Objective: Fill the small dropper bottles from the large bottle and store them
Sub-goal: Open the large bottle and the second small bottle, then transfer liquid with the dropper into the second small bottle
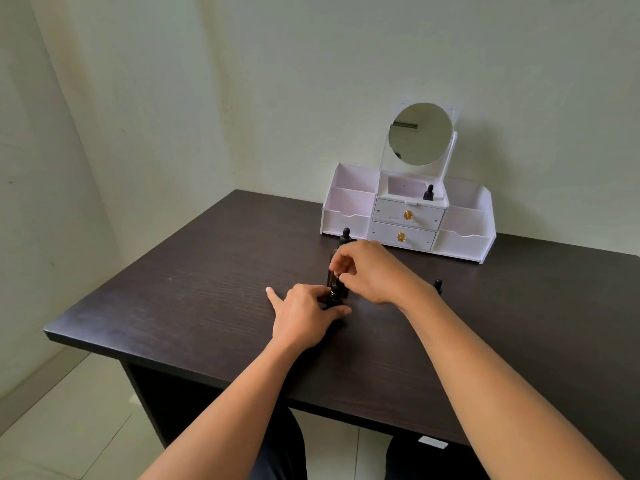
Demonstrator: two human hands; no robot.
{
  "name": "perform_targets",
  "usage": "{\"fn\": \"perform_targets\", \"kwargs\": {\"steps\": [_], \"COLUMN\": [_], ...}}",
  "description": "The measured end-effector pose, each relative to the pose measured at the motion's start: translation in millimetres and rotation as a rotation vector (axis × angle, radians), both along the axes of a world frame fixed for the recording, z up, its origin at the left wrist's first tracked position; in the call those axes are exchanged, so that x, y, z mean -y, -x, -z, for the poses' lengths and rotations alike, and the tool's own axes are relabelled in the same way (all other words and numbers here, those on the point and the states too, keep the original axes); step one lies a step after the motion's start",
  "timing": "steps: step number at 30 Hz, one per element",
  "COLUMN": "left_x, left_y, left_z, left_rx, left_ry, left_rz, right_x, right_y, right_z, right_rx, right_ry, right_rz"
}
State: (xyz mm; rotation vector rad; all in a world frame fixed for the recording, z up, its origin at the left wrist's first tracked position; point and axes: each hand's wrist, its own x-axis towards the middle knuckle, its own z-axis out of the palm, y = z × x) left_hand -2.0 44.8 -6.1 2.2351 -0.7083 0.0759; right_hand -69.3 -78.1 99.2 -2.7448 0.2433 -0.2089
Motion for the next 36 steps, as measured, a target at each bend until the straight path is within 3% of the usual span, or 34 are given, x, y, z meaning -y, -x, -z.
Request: {"fn": "perform_targets", "kwargs": {"steps": [6, 11, 16, 22, 30, 36], "left_x": [-0.6, -0.9, -1.0, -1.6, -3.0, -3.2], "left_y": [0.7, 0.1, 0.7, 0.9, 2.9, 4.2], "left_z": [0.9, -0.1, 0.7, -0.9, -3.2, -5.5], "left_rx": [-0.008, -0.008, -0.001, -0.013, -0.032, -0.028], "left_ry": [-0.001, -0.004, -0.010, 0.004, 0.006, 0.002], "left_rz": [0.005, 0.015, 0.007, -0.004, -0.002, 0.003], "right_x": [0.7, 0.9, -1.4, 7.5, 49.5, 46.7], "right_y": [-0.4, 0.8, -3.1, 1.2, 12.6, -7.9], "right_z": [6.1, 1.6, 8.4, -9.3, 5.7, 51.5], "right_rx": [0.013, 0.009, -0.005, 0.103, 0.262, 0.200], "right_ry": [0.049, -0.072, 0.027, -0.041, -0.234, -0.272], "right_rz": [0.061, -0.022, 0.047, 0.040, 0.342, 0.477]}}
